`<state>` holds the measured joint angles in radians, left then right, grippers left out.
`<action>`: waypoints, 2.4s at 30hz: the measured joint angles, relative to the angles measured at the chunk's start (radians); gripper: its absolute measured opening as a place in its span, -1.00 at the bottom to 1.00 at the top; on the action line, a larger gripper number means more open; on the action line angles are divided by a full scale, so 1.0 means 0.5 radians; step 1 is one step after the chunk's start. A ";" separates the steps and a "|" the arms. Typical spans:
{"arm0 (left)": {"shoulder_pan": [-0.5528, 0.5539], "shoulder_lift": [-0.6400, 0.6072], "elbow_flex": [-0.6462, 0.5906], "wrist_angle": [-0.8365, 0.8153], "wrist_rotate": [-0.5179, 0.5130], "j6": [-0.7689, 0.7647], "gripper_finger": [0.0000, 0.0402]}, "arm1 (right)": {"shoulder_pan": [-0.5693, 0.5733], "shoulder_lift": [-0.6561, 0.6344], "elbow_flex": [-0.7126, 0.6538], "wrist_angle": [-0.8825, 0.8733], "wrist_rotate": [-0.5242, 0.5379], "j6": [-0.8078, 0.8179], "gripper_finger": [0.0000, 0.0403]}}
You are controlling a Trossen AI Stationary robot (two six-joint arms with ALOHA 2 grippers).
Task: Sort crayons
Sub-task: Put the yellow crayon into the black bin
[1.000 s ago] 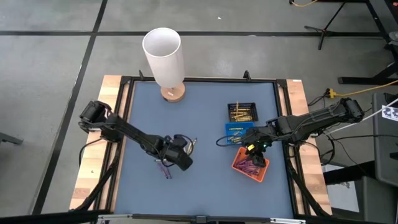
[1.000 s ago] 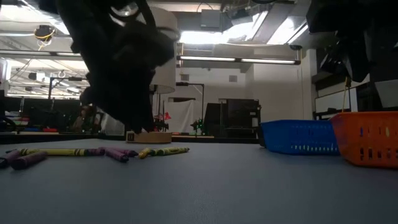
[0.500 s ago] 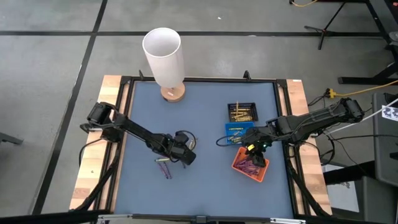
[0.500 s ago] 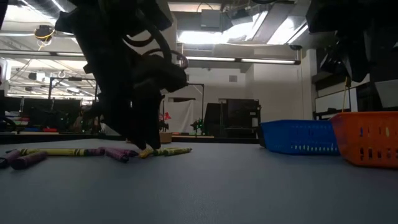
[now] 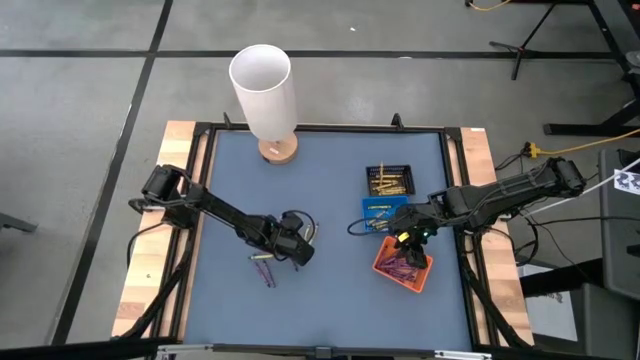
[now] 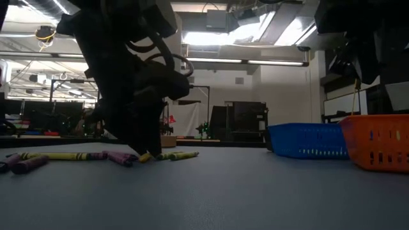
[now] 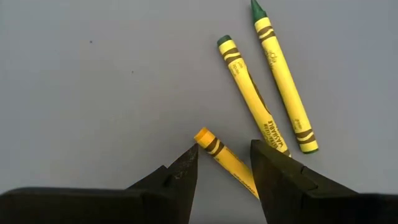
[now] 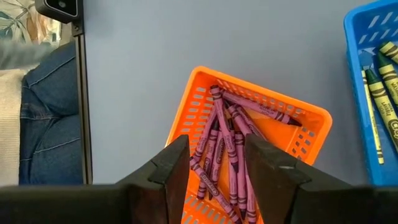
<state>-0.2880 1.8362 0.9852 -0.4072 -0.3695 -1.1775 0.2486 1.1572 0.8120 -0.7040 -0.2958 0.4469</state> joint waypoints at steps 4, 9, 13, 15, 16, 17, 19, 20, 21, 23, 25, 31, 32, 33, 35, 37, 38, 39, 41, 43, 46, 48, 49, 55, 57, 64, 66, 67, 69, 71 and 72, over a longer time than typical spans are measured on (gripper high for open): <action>-0.002 0.002 -0.001 -0.006 0.001 0.000 -0.40 | 0.001 0.000 0.000 0.004 0.000 0.000 -0.23; -0.001 0.002 -0.003 -0.009 -0.012 -0.001 -0.58 | 0.000 -0.001 0.000 0.005 0.000 0.001 -0.23; -0.001 0.003 -0.003 -0.008 -0.015 -0.002 -0.71 | 0.000 0.000 0.000 0.005 0.000 0.001 -0.23; -0.002 0.004 -0.004 0.000 -0.021 -0.003 -0.76 | 0.000 0.000 0.000 0.005 0.000 0.001 -0.23; -0.002 0.005 -0.004 0.007 -0.021 -0.003 -0.78 | 0.000 -0.001 0.000 0.005 0.000 0.001 -0.23; -0.003 0.005 -0.005 0.009 -0.020 -0.003 -0.80 | 0.000 -0.001 0.000 0.005 0.000 0.000 -0.23; -0.003 0.006 -0.005 0.016 -0.018 -0.003 -0.84 | 0.000 0.000 0.000 0.005 0.000 0.001 -0.23; -0.003 0.006 -0.005 0.018 -0.019 -0.003 -0.86 | 0.000 -0.001 0.000 0.005 0.000 0.000 -0.23; -0.002 0.006 -0.005 0.019 -0.020 -0.003 -0.88 | 0.000 -0.001 0.000 0.005 0.000 0.001 -0.23; -0.002 0.006 -0.005 0.028 -0.022 -0.003 -0.91 | 0.000 0.000 0.000 0.005 0.000 0.001 -0.23; -0.002 0.006 -0.005 0.041 -0.027 -0.003 -0.94 | 0.000 -0.001 0.000 0.005 0.000 0.001 -0.23; -0.002 -0.003 -0.007 0.048 -0.053 0.009 -0.96 | 0.000 -0.001 0.000 0.005 -0.002 0.001 -0.23; -0.002 -0.007 -0.008 0.048 -0.052 0.013 -0.96 | 0.000 -0.001 0.000 0.005 -0.003 0.001 -0.23; -0.002 -0.014 -0.008 0.049 -0.053 0.016 -0.96 | 0.000 -0.002 0.000 0.005 -0.003 0.001 -0.23; -0.002 -0.029 0.005 0.047 -0.043 0.033 -0.96 | 0.001 -0.013 0.000 0.005 -0.014 0.002 -0.23; -0.002 -0.046 0.039 0.054 -0.042 0.102 -0.96 | 0.000 -0.041 0.000 0.005 -0.058 0.002 -0.23; -0.002 -0.054 0.061 0.052 -0.043 0.126 -0.96 | 0.000 -0.059 0.000 0.004 -0.077 0.001 -0.23; -0.002 -0.059 0.093 0.054 -0.044 0.150 -0.96 | 0.000 -0.081 0.000 0.005 -0.094 0.001 -0.23; -0.002 -0.060 0.157 0.059 -0.048 0.220 -0.96 | 0.000 -0.142 0.000 0.001 -0.111 0.002 -0.23; 0.001 -0.060 0.229 0.049 -0.050 0.302 -0.96 | 0.001 -0.215 0.000 0.001 -0.113 -0.004 -0.23; 0.020 -0.060 0.336 0.090 -0.079 0.476 -0.96 | 0.001 -0.344 0.000 -0.007 -0.111 -0.017 -0.23; 0.039 -0.060 0.397 0.161 -0.133 0.657 -0.96 | 0.001 -0.427 0.001 -0.008 -0.101 -0.019 -0.23; 0.051 -0.060 0.421 0.239 -0.165 0.769 -0.96 | 0.001 -0.466 0.001 -0.008 -0.075 -0.020 -0.23; 0.165 -0.052 0.444 0.965 -0.230 1.585 -0.96 | 0.001 -0.645 0.001 -0.010 0.107 -0.107 -0.23; 0.211 -0.047 0.445 1.195 -0.228 1.818 -0.96 | 0.001 -0.682 0.001 -0.011 0.142 -0.123 -0.23; 0.411 0.073 0.449 1.865 -0.072 2.257 -0.97 | 0.001 -0.729 0.002 -0.002 0.239 -0.124 -0.23; 0.469 0.135 0.448 2.009 0.002 2.277 -0.97 | 0.001 -0.726 0.002 -0.008 0.263 -0.124 -0.23; 0.500 0.179 0.456 2.102 0.048 2.288 -0.97 | 0.001 -0.726 0.002 -0.007 0.263 -0.124 -0.23; 0.553 0.254 0.454 2.227 0.120 2.314 -0.97 | 0.000 -0.726 0.002 -0.004 0.263 -0.124 -0.23; 0.605 0.350 0.487 2.371 0.180 2.323 -0.97 | 0.000 -0.722 0.002 0.001 0.263 -0.124 -0.23; 0.627 0.383 0.502 2.407 0.206 2.322 -0.97 | 0.000 -0.722 0.002 -0.003 0.263 -0.124 -0.23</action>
<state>0.0256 2.0278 1.2359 0.7964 -0.2666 -0.0166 0.2485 0.7963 0.8127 -0.7057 -0.1642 0.3847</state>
